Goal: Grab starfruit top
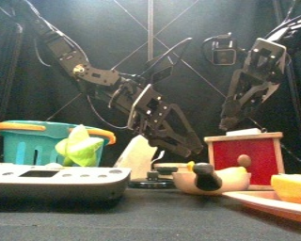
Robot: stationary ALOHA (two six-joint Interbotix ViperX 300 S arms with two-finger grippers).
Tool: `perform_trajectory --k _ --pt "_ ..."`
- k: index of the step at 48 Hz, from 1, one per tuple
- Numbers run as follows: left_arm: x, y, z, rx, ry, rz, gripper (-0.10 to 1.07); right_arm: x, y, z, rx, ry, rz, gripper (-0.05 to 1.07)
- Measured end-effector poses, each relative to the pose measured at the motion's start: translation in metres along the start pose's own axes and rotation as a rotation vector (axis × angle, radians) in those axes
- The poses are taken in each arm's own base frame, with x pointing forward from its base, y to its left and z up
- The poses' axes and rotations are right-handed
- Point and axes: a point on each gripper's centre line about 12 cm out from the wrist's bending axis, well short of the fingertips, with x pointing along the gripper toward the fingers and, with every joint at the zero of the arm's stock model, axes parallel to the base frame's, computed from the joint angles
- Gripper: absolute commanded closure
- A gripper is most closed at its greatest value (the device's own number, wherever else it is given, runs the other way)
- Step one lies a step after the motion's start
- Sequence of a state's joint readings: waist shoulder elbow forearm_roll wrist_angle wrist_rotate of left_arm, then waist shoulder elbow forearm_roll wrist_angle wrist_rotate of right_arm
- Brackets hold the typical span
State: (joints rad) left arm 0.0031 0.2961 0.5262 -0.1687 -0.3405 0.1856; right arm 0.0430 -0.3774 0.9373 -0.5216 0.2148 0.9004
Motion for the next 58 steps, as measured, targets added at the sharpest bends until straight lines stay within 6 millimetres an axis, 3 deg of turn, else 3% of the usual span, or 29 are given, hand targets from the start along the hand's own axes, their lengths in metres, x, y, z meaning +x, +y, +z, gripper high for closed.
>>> perform_trajectory --k 10,20,28,44,58 --pt "-0.014 0.0 0.009 0.012 -0.015 -0.005 0.0 0.001 0.001 -0.001 -0.003 0.005 0.0 0.19" --pt "-0.057 -0.005 0.031 0.019 -0.05 -0.029 0.0 0.001 0.001 0.0 -0.001 0.003 0.0 0.19" --pt "-0.089 -0.039 0.023 0.063 0.045 -0.127 0.0 0.001 0.001 0.002 0.008 0.0 0.002 0.19" --pt "-0.123 -0.099 -0.003 0.185 0.241 -0.302 0.0 0.003 0.003 -0.001 0.089 0.022 0.012 0.19" --pt "-0.127 -0.105 -0.012 0.216 0.269 -0.32 0.0 0.012 0.005 -0.006 0.107 0.057 0.007 0.19"
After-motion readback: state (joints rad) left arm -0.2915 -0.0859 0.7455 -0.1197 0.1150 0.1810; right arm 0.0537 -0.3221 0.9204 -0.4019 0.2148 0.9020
